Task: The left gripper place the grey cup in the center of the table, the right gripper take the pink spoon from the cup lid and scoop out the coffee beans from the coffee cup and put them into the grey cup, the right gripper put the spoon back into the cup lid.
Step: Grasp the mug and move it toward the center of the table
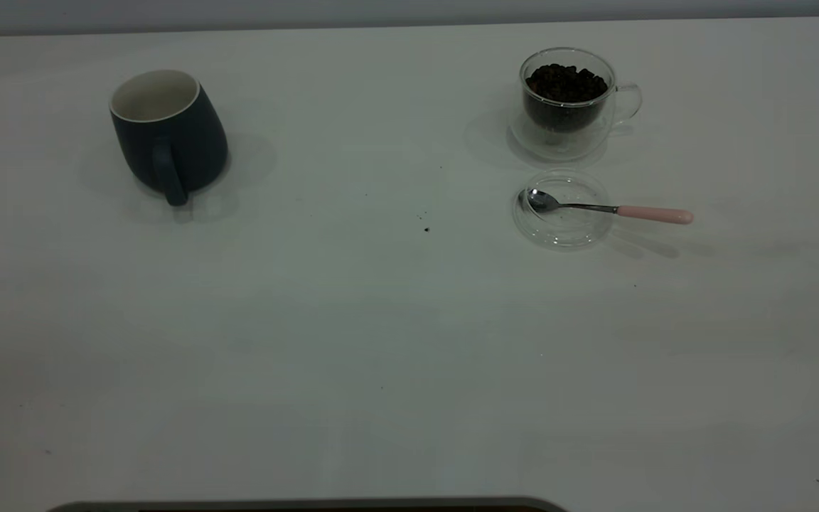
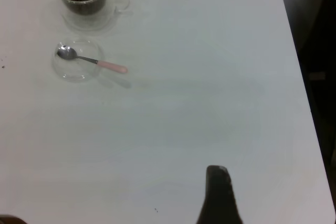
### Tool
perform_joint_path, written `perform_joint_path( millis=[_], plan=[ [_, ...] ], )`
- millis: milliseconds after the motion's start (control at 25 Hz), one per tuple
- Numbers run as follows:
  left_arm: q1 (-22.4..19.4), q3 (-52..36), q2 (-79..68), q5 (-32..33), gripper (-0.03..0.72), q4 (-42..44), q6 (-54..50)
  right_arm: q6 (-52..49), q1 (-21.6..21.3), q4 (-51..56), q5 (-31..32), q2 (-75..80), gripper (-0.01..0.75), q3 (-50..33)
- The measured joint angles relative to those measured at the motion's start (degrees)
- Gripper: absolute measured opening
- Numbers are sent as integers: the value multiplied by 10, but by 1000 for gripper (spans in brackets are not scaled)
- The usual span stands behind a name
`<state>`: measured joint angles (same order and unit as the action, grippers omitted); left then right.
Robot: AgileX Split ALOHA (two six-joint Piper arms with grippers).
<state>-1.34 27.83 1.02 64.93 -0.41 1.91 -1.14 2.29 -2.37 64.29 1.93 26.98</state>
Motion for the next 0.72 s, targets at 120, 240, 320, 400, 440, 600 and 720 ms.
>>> perform_joint_path(
  millis=[120, 240, 320, 400, 440, 600, 720],
  plan=[
    [0, 1, -13, 2, 565, 0, -1, 0, 0, 0, 0, 0, 591, 0],
    [2, 24, -80, -2, 565, -1, -7, 0, 0, 0, 0, 0, 591, 0],
    [2, 50, -134, -30, 565, -1, -11, 0, 0, 0, 0, 0, 591, 0],
    [2, 78, -221, -74, 565, -1, -11, 0, 0, 0, 0, 0, 591, 0],
    [2, 89, -258, -94, 565, -1, -11, 0, 0, 0, 0, 0, 591, 0],
    [2, 139, -427, -170, 565, 10, 12, 0, 0, 0, 0, 0, 591, 0],
    [2, 193, -568, -207, 565, 33, 64, 0, 0, 0, 0, 0, 591, 0]
  ],
)
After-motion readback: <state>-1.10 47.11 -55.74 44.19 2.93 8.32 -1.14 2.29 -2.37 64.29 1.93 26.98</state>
